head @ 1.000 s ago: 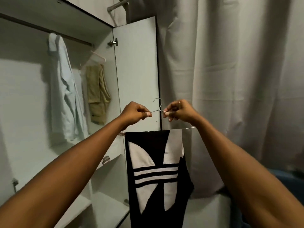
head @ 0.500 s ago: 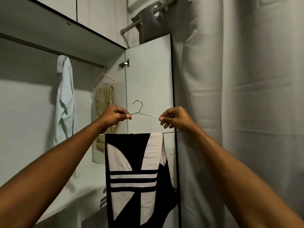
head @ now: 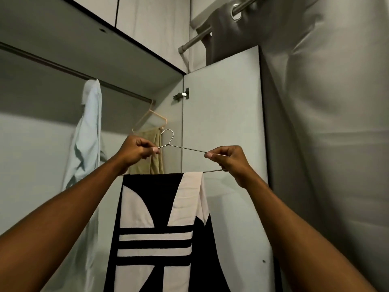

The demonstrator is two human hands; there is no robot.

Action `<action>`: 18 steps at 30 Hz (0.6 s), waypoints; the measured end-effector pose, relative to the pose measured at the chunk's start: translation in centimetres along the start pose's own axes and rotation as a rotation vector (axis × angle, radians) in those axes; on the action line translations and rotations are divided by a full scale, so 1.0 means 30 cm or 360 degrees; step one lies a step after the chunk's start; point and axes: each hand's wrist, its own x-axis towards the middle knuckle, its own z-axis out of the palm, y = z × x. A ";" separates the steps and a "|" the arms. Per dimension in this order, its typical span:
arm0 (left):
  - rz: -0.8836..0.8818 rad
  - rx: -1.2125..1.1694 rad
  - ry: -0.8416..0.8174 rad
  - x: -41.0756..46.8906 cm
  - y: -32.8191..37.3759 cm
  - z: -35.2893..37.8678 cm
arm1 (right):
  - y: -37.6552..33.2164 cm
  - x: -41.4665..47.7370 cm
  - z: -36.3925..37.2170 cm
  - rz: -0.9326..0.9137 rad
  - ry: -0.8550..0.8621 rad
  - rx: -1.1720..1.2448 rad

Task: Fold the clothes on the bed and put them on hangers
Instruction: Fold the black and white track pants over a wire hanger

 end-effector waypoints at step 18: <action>-0.0228 0.0897 0.0833 0.599 -0.476 -0.080 | 0.124 0.932 0.350 -0.0441 0.0374 -0.0073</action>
